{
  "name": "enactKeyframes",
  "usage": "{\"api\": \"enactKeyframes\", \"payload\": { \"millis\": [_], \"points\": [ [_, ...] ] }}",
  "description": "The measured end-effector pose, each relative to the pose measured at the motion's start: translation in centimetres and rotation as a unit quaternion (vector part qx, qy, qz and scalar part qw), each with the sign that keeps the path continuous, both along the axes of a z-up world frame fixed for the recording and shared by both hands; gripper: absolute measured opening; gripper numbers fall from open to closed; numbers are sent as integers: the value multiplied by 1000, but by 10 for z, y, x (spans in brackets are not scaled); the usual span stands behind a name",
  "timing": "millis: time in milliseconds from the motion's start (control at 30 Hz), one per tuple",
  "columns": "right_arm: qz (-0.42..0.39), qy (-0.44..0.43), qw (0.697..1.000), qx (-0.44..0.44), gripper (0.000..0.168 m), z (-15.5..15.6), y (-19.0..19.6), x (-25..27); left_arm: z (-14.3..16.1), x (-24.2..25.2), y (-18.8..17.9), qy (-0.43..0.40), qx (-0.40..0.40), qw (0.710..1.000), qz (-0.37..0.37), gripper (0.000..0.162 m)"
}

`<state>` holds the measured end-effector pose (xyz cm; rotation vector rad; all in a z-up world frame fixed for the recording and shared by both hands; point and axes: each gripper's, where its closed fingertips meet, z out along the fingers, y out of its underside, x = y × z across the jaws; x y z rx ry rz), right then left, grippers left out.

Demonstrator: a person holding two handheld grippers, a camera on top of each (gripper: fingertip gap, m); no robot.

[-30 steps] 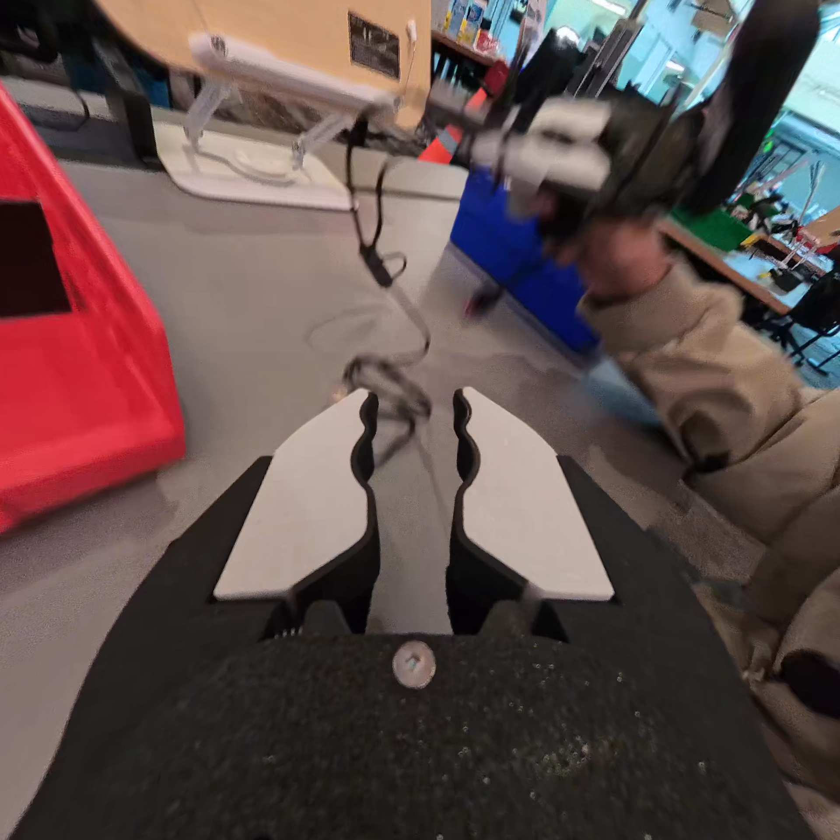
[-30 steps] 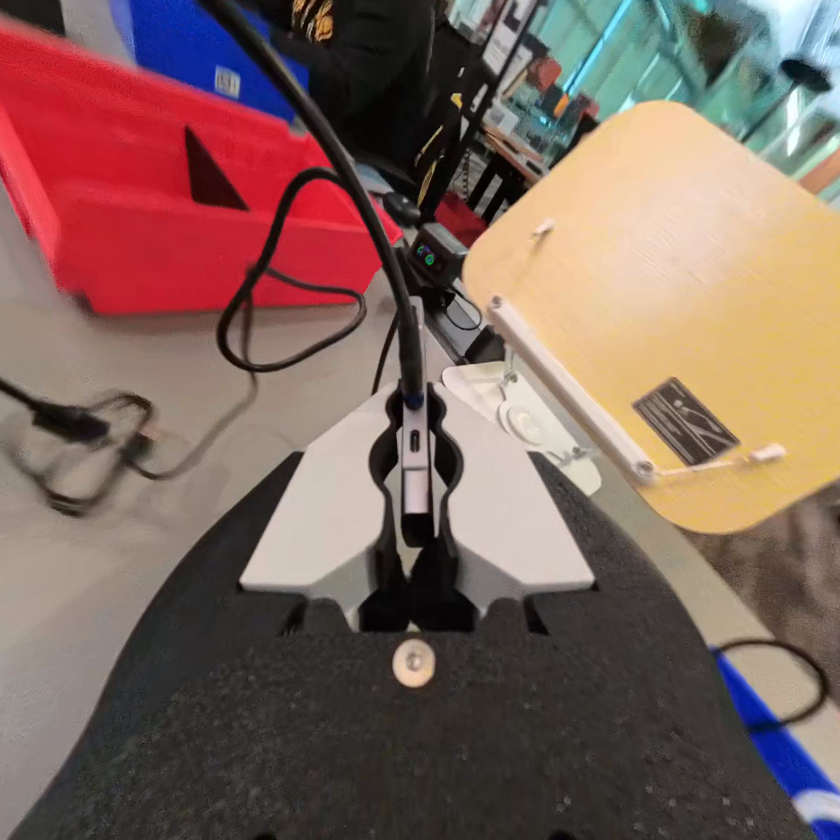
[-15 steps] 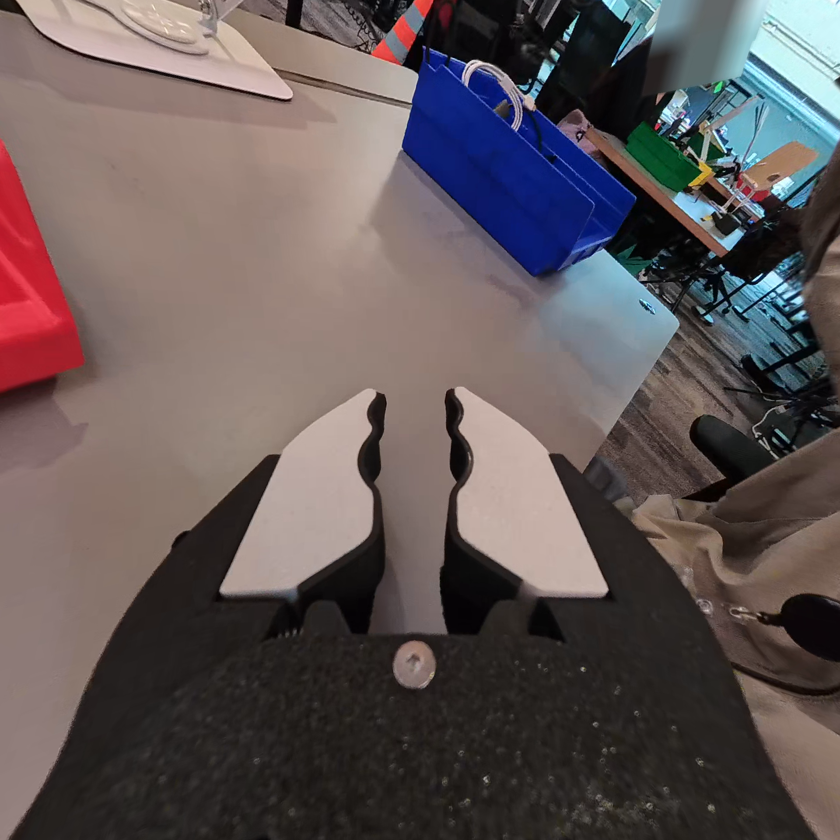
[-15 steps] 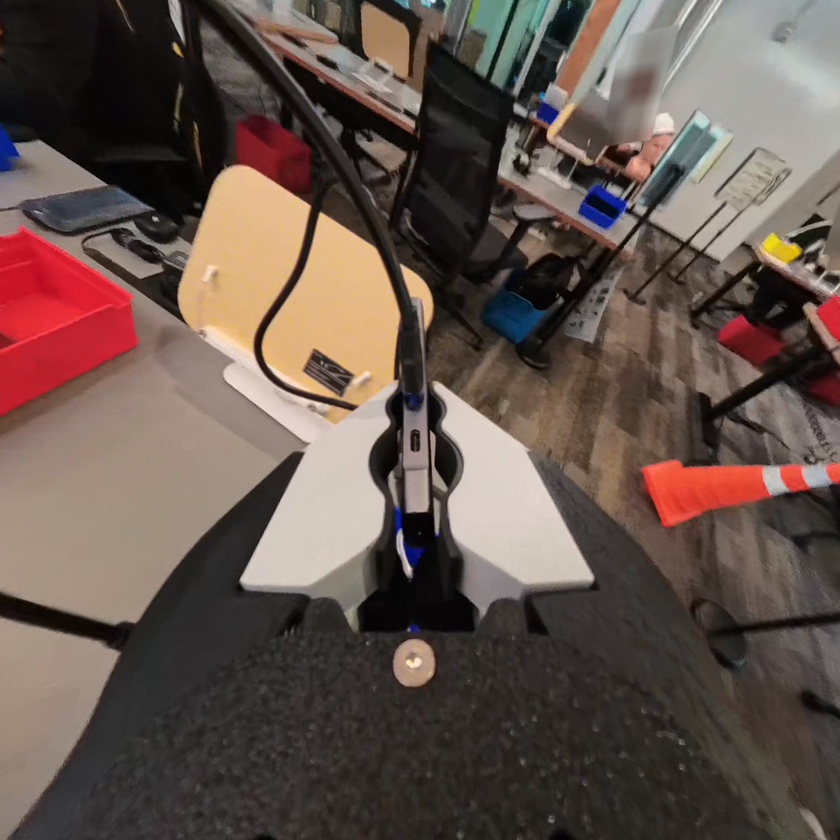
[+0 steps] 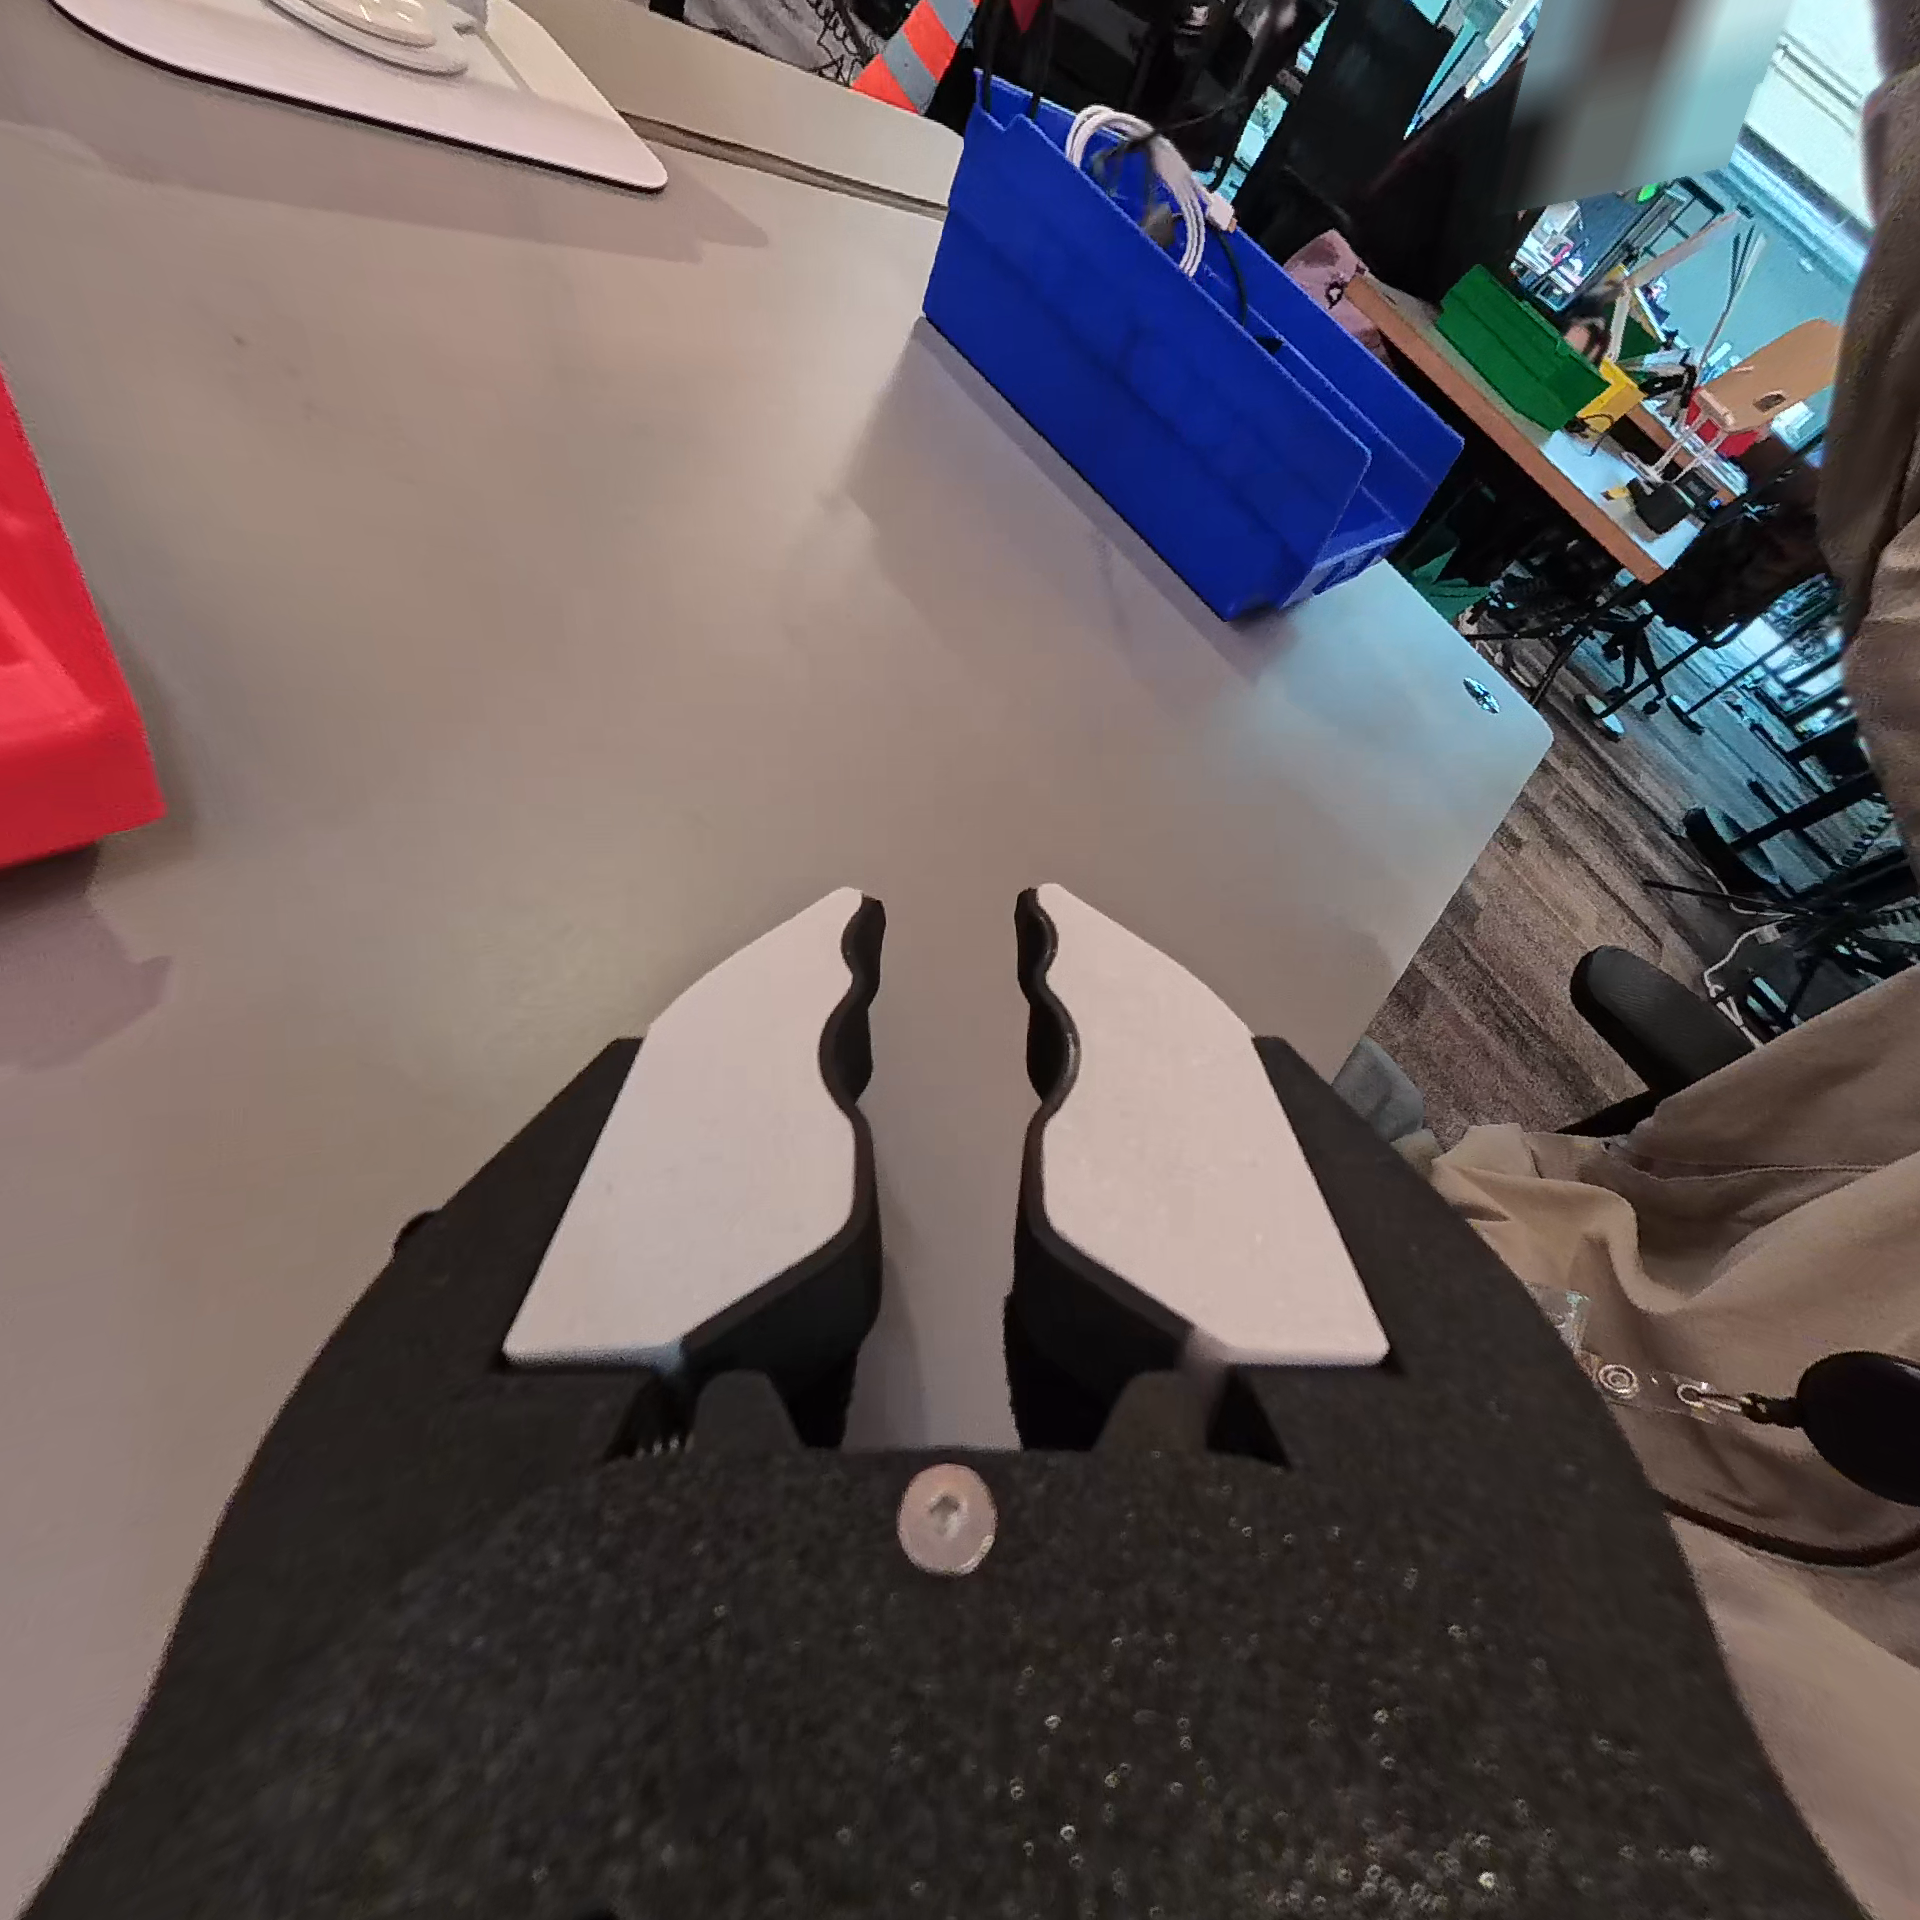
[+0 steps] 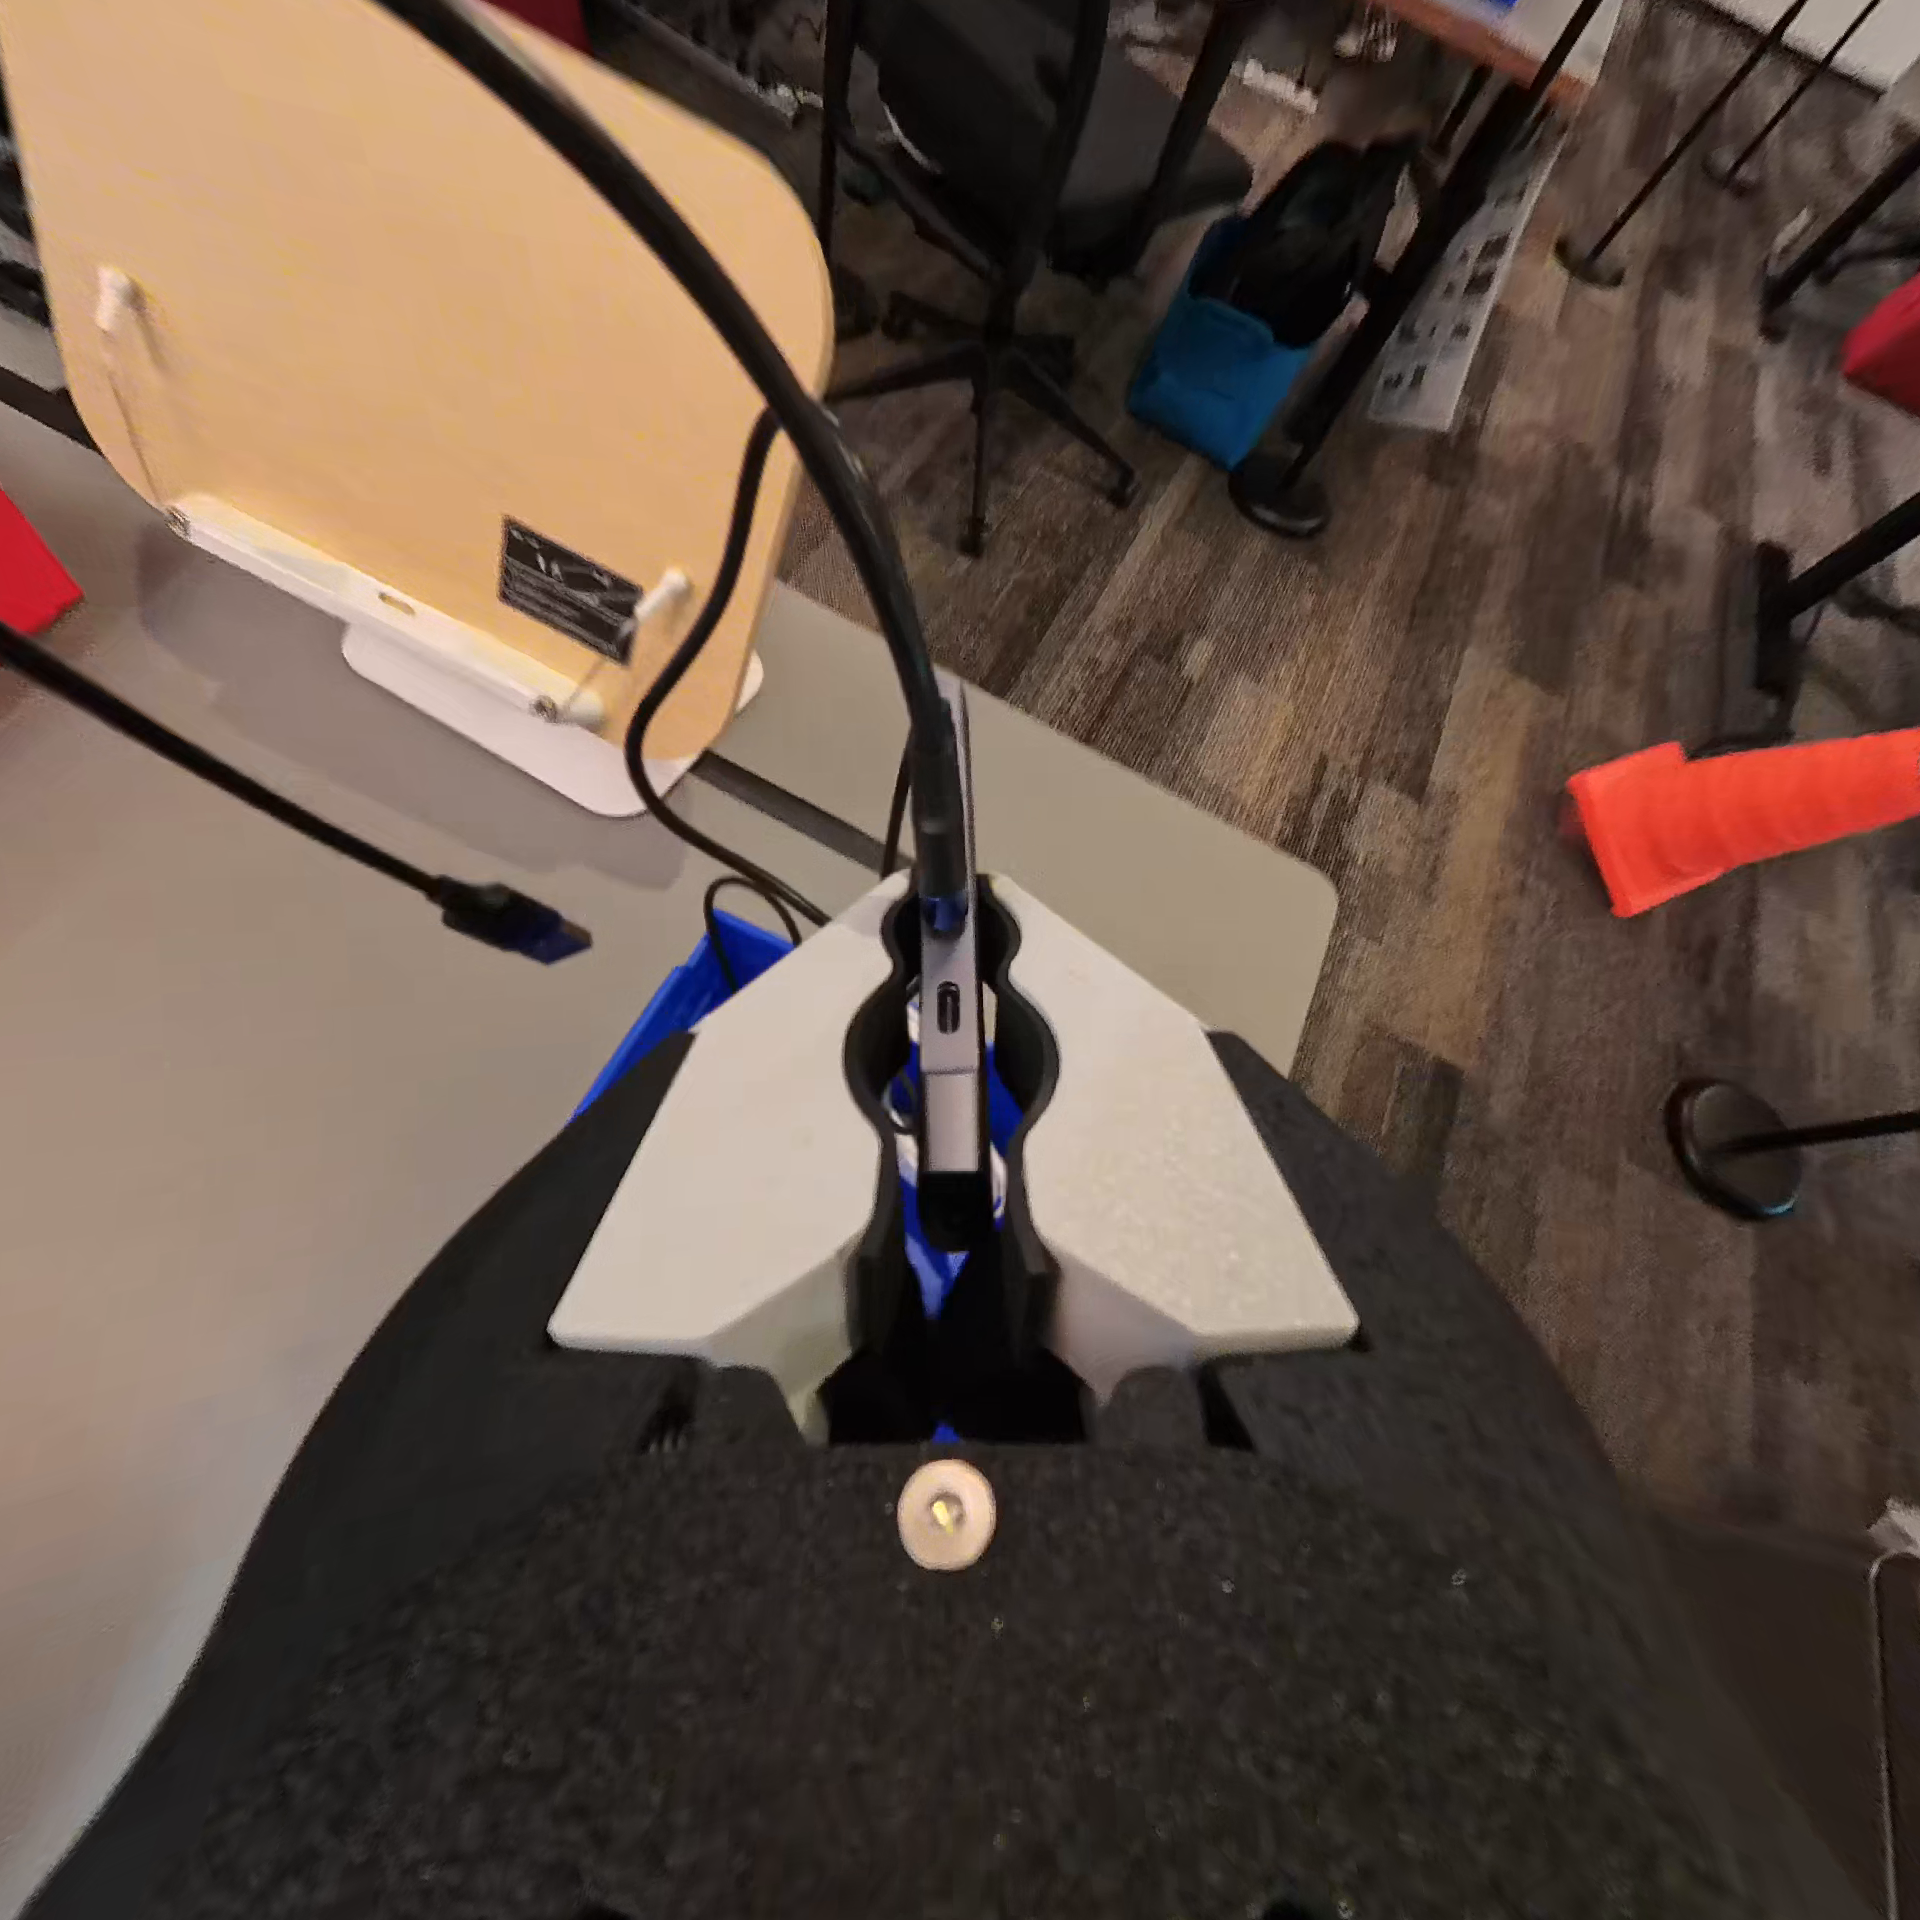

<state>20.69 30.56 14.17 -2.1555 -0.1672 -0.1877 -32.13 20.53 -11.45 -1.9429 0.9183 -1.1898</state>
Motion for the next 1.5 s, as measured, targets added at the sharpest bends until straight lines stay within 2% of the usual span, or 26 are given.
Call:
{"api": "enactKeyframes", "payload": {
  "millis": [100, 200, 300, 367, 467, 600, 700, 900, 1000, 1167, 1333, 1433, 1500],
  "points": [
    [3, 36, 996, -83, 7, -51, -7, 4, -2, -1, 1, 4, -2, 1000, 2, 25],
    [22, 23, 982, -184, 8, -109, -14, 8, -4, 0, 1, 6, -3, 1000, 2, 25],
    [58, 59, 954, -288, 7, -163, -17, 0, -7, 1, 2, 10, -6, 1000, 0, 25],
    [59, 80, 942, -320, 8, -188, -10, 1, -8, 2, 2, 12, -6, 1000, -2, 25],
    [78, 83, 925, -362, 8, -219, -4, 1, -9, 2, 3, 14, -5, 1000, -1, 25],
    [136, 104, 869, -463, 8, -248, -34, -5, -5, 0, 4, 8, -7, 1000, 1, 24],
    [160, 154, 841, -493, 8, -263, -46, -15, -1, -1, 4, 1, -2, 1000, 0, 24],
    [160, 86, 869, -461, 8, -297, -21, -12, -6, -3, 9, 6, -8, 1000, 2, 24],
    [149, 68, 879, -448, 25, -305, -16, -9, -5, -5, 11, -4, -19, 1000, 4, 24],
    [125, 23, 859, -495, 60, -290, -48, 17, -13, -7, 13, 22, -10, 1000, -3, 24],
    [89, -17, 866, -491, 60, -245, -72, 55, -17, -9, 19, 64, 56, 996, 9, 25],
    [53, -32, 893, -447, 61, -212, -74, 71, -11, -15, 29, 81, 121, 989, 35, 28],
    [39, -40, 918, -393, 61, -189, -76, 69, -4, -25, 42, 97, 174, 977, 79, 32]
  ]
}}
